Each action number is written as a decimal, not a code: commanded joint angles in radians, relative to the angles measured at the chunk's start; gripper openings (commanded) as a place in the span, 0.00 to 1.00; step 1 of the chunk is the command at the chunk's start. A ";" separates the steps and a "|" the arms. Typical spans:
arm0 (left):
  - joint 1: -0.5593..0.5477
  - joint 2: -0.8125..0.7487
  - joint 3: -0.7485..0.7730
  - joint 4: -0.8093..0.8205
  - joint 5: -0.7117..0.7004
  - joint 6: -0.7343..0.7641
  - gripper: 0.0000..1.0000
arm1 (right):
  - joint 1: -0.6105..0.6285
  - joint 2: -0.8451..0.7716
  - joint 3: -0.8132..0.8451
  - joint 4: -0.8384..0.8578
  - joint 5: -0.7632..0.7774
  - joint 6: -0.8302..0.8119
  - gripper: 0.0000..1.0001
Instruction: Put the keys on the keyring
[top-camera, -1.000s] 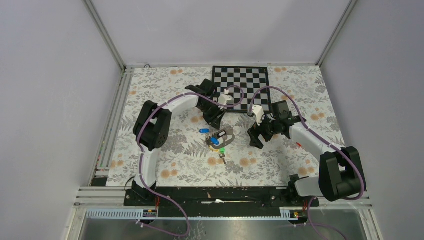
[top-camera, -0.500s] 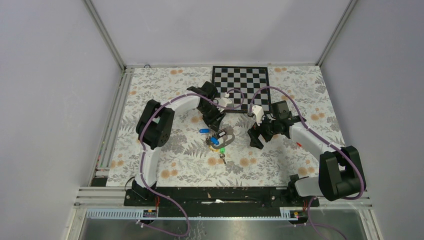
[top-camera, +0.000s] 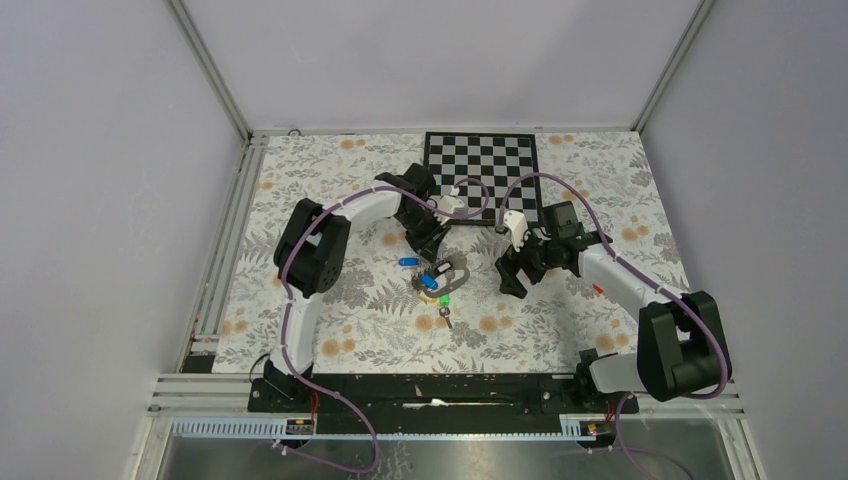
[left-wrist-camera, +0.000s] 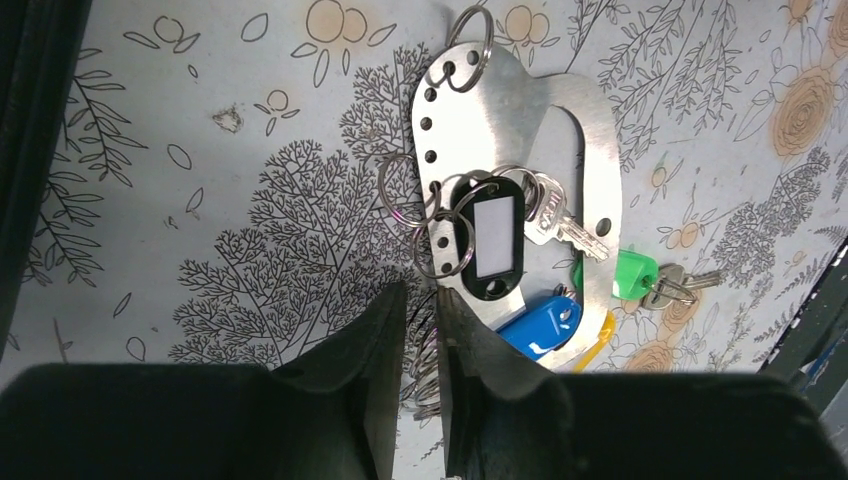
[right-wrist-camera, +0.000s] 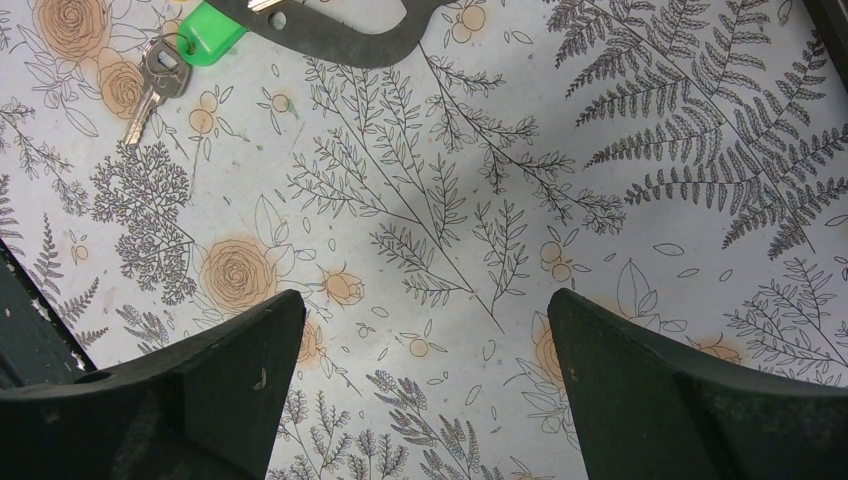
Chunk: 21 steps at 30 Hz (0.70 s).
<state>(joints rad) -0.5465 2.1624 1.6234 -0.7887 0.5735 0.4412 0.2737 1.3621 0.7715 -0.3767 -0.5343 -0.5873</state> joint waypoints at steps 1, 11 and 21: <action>0.002 0.008 0.052 -0.023 0.037 0.021 0.21 | -0.005 0.008 0.042 -0.021 -0.012 -0.018 0.99; 0.002 -0.002 0.070 -0.050 0.044 0.031 0.05 | -0.004 0.007 0.046 -0.025 -0.017 -0.016 0.99; -0.006 -0.069 0.068 -0.061 0.050 0.063 0.00 | -0.005 -0.003 0.071 -0.026 -0.060 0.012 0.99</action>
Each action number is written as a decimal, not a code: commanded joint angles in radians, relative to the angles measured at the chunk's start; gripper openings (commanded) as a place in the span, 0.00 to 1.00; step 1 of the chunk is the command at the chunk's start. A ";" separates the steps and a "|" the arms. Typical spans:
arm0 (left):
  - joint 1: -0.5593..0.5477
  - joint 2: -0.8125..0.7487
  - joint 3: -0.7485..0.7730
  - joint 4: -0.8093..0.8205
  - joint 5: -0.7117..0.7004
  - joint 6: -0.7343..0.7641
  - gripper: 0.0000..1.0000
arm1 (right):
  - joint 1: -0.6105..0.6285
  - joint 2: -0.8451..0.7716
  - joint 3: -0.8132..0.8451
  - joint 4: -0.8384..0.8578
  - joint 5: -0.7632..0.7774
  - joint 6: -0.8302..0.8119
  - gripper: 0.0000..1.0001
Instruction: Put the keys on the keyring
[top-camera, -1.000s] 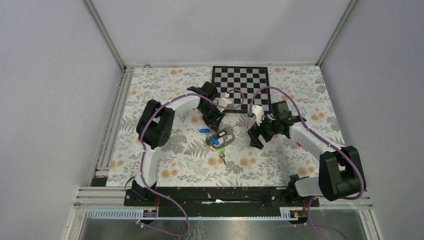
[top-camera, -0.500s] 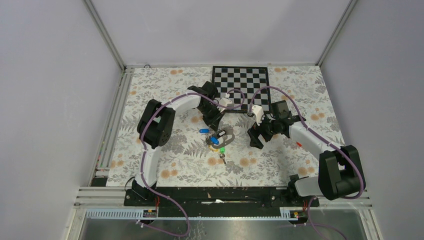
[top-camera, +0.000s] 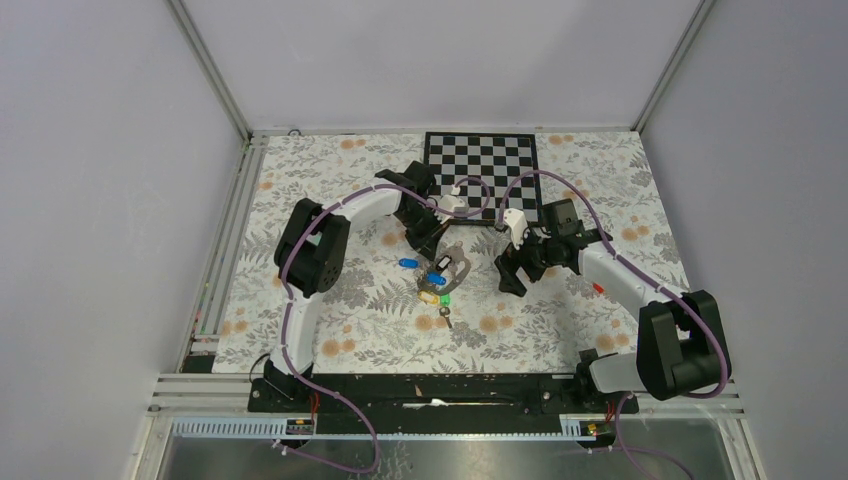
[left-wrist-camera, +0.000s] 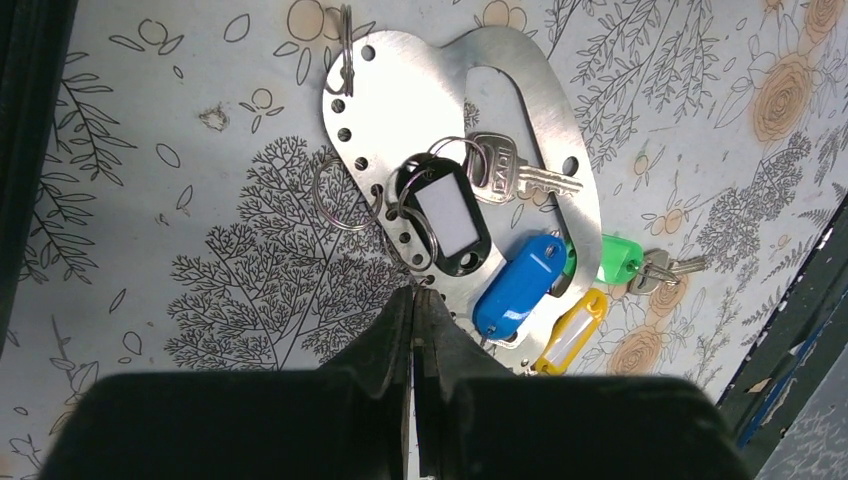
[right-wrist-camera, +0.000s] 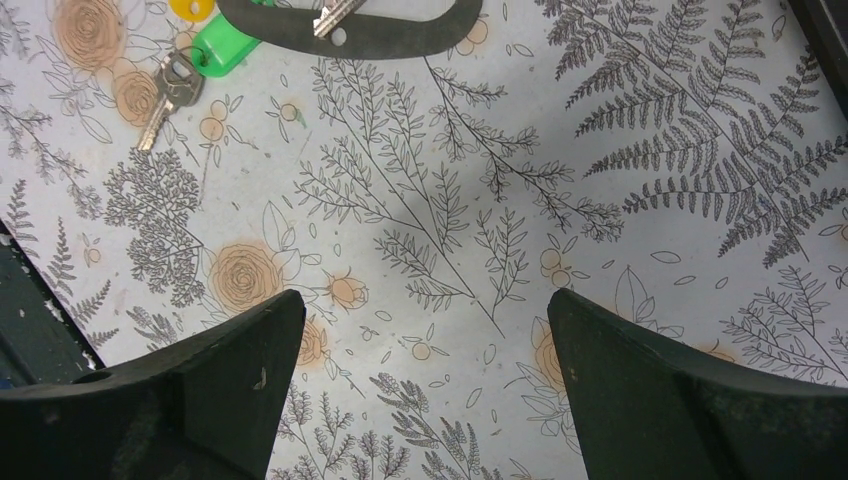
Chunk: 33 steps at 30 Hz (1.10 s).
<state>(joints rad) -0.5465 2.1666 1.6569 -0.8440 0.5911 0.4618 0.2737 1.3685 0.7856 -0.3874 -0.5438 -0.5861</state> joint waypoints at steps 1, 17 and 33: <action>-0.011 -0.088 0.028 -0.006 0.026 0.056 0.00 | -0.005 -0.016 0.064 -0.016 -0.062 0.018 0.99; -0.094 -0.358 0.004 0.032 0.031 0.173 0.00 | 0.015 -0.039 0.247 0.012 -0.370 0.141 0.99; -0.147 -0.559 -0.024 0.157 0.124 0.008 0.00 | 0.043 -0.029 0.368 0.099 -0.527 0.205 0.79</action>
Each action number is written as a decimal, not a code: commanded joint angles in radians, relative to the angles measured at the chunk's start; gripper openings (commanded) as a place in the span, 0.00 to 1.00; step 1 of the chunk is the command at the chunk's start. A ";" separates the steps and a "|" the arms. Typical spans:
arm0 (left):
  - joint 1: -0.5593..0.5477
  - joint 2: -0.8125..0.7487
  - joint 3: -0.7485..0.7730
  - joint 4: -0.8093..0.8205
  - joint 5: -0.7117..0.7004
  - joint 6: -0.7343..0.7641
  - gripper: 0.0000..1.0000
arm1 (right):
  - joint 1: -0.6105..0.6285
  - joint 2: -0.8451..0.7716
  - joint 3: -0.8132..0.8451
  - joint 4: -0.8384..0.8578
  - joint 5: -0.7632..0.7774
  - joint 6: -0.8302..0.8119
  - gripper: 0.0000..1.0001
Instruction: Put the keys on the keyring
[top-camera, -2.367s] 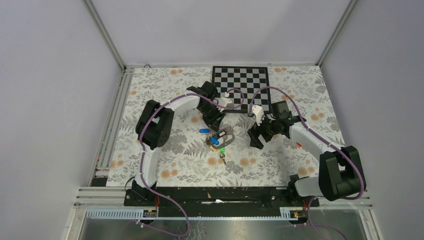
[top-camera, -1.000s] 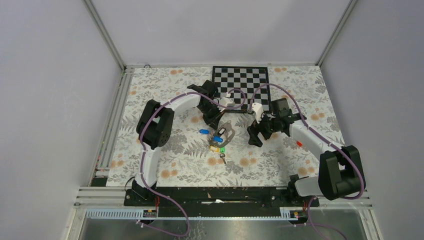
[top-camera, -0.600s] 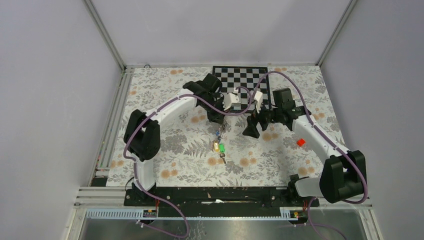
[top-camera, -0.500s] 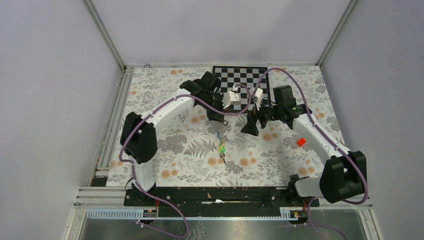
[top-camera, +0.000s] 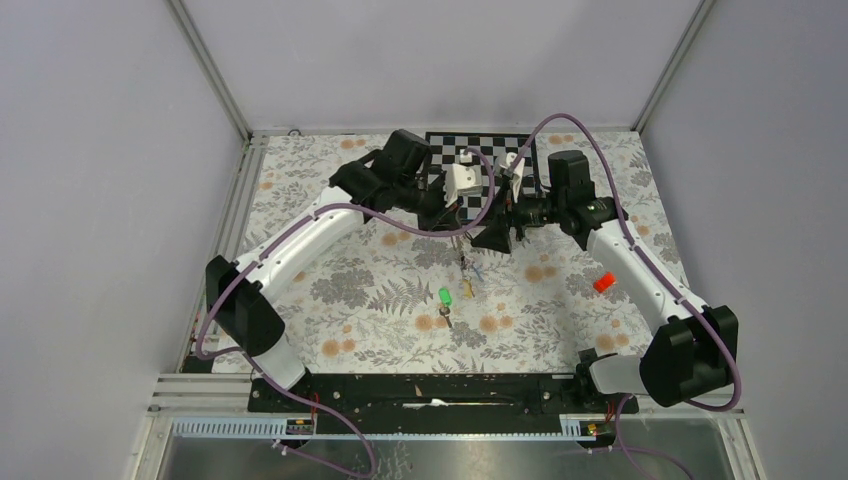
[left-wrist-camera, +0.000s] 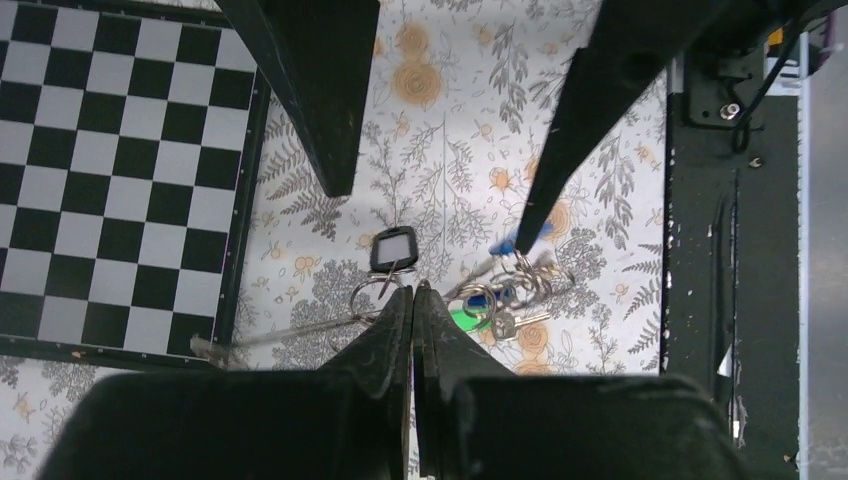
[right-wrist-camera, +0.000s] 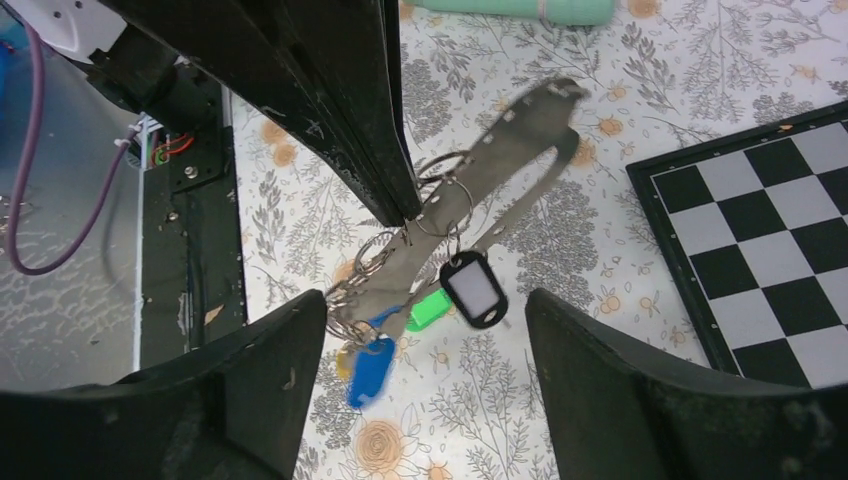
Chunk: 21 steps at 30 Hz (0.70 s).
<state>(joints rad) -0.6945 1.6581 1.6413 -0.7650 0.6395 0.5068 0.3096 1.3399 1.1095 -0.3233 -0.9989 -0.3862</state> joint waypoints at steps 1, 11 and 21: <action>0.001 -0.055 -0.013 0.086 0.090 -0.035 0.00 | 0.008 0.002 0.045 0.036 -0.091 0.002 0.75; 0.004 -0.049 -0.024 0.123 0.196 -0.030 0.00 | 0.008 -0.005 0.063 -0.010 -0.177 -0.038 0.49; 0.013 -0.040 -0.040 0.184 0.236 -0.121 0.00 | 0.010 -0.011 0.037 -0.007 -0.145 -0.062 0.46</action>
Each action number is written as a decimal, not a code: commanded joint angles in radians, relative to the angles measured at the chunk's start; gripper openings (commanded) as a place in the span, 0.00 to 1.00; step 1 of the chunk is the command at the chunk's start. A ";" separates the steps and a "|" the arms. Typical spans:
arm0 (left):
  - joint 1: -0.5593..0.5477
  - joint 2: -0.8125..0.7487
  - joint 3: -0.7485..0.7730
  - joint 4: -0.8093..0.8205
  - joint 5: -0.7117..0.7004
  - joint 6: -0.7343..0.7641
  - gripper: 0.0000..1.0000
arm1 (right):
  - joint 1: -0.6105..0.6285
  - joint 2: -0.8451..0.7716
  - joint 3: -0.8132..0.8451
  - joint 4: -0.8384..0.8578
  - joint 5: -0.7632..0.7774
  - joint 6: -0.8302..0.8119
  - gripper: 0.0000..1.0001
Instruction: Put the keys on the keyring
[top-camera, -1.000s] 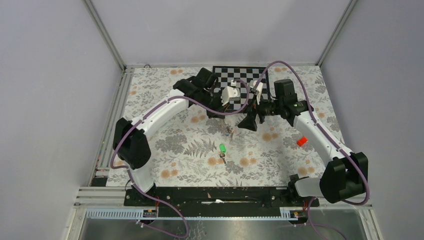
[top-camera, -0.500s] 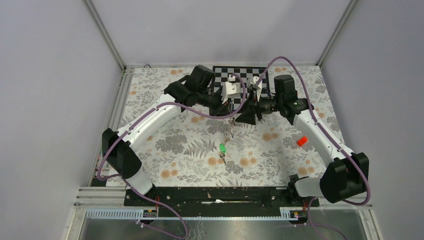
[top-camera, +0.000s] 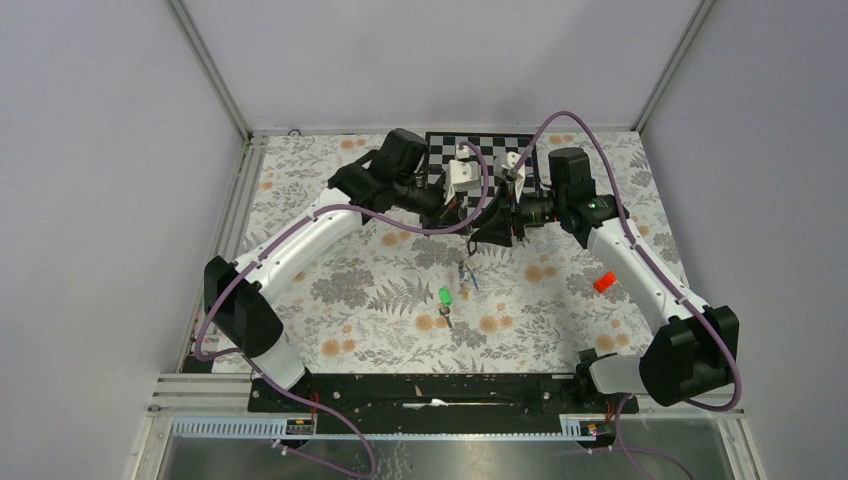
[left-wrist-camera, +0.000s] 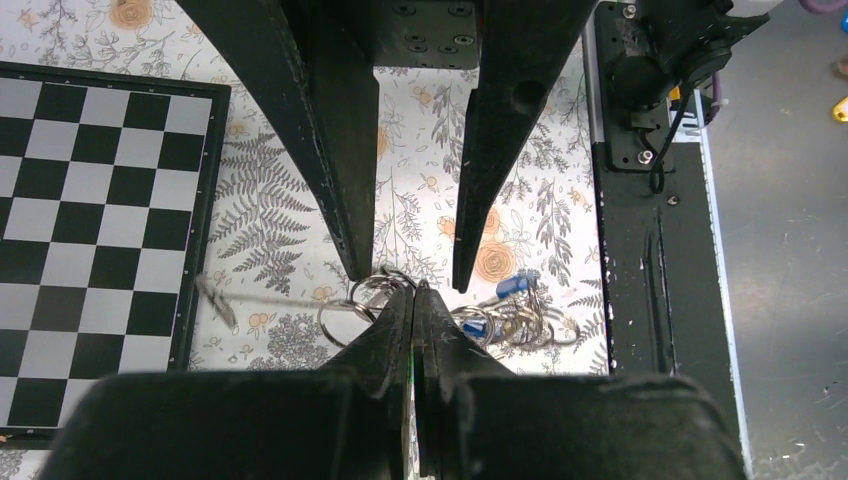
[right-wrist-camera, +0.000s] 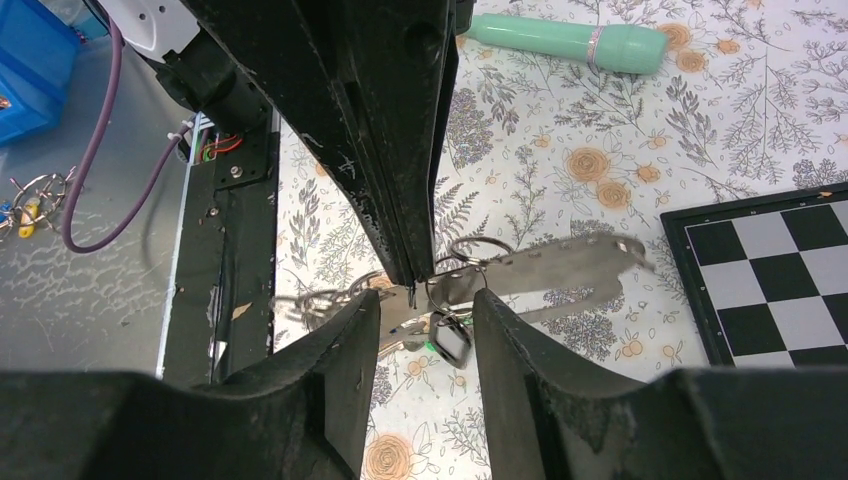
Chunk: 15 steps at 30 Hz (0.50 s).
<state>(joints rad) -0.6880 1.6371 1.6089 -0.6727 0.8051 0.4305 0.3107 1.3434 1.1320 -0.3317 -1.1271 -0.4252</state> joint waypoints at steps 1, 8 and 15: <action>0.005 -0.020 -0.007 0.095 0.075 -0.050 0.00 | 0.009 -0.013 0.013 0.004 -0.017 -0.021 0.46; 0.008 -0.015 -0.017 0.125 0.064 -0.093 0.00 | 0.019 -0.003 0.012 0.011 -0.026 -0.018 0.39; 0.027 -0.010 -0.026 0.156 0.074 -0.134 0.00 | 0.025 -0.005 -0.007 0.011 -0.025 -0.031 0.28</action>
<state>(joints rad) -0.6788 1.6379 1.5894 -0.6060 0.8284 0.3344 0.3248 1.3434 1.1313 -0.3313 -1.1275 -0.4343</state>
